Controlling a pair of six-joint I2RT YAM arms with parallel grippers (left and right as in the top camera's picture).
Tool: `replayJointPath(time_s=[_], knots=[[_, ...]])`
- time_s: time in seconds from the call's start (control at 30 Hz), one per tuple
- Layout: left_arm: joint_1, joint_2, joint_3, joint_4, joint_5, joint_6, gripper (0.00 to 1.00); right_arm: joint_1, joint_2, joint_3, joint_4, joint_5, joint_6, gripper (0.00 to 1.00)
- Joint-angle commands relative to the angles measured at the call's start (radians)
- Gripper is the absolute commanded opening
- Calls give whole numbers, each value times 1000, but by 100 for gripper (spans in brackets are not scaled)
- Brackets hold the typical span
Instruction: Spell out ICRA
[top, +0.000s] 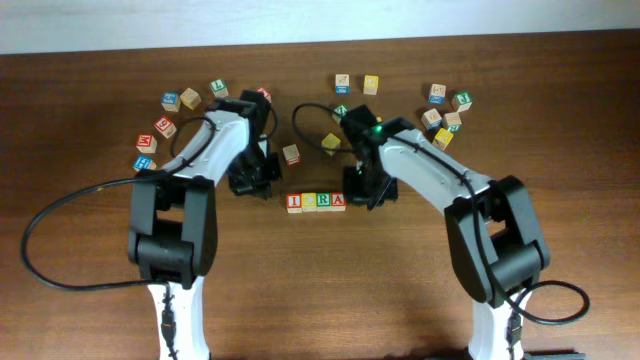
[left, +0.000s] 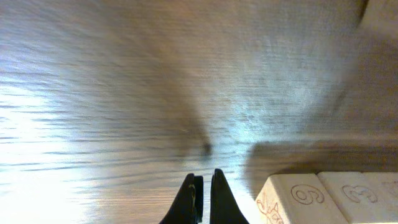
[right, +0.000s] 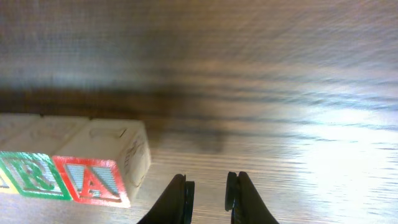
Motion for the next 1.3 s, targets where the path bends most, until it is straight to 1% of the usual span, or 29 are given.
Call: replayJointPath(time_s=[0.0,0.07,0.1,0.13,0.17,0.2,0.23,0.27,0.3,0.43,0.53,0.57,0.6,0.7,0.73,0.77,0.8,0.87,0.93,1.0,1.27], knots=[[60,8,110,-75,-41,-10,0,-63,-12,105,-78,56,-15,14],[101,7,187,-177,-40,-2,0,-106,-55,171,-168,63,-41,18],[117,5,220,-219,-40,-3,3,-120,-80,186,-195,63,-40,24],[145,-8,274,-282,-40,-2,7,-140,-144,196,-234,63,-40,51],[158,-23,301,-317,-40,3,15,-151,-201,196,-259,68,-40,62],[171,-48,322,-348,-33,30,33,-156,-256,196,-282,82,-40,69],[180,-82,326,-363,-32,37,59,-158,-328,196,-307,93,-44,77],[186,-116,326,-373,-32,40,99,-158,-393,196,-329,106,-44,95],[189,-163,326,-385,-32,43,99,-158,-504,196,-371,130,-44,99],[180,-370,325,-475,-35,43,99,-158,-797,181,-488,184,-43,98],[144,-492,304,-523,-77,30,99,-158,-970,120,-506,197,-43,98],[112,-561,264,-530,-117,-11,99,-158,-1067,74,-505,197,-43,98],[68,-644,196,-512,-146,-56,99,-158,-1118,51,-506,198,-43,98],[-47,-851,-15,-393,-214,-146,99,-158,-1246,6,-509,197,-43,98],[-93,-938,-110,-331,-280,-206,99,-158,-1275,1,-515,198,-43,98],[-151,-1066,-250,-248,-377,-311,99,-158,-1305,1,-534,198,-44,98],[-177,-1157,-344,-190,-416,-369,99,-158,-1314,1,-544,198,-44,98],[-182,-1270,-445,-117,-418,-378,99,-158,-1316,1,-556,198,-44,98],[-181,-1352,-484,-109,-418,-377,99,-158,-1316,1,-577,198,-43,98],[-181,-1391,-486,-110,-418,-377,99,-158,-1316,1,-581,197,-43,98],[-181,-1395,-486,-121,-418,-377,99,-158,-1316,1,-581,197,-43,98]])
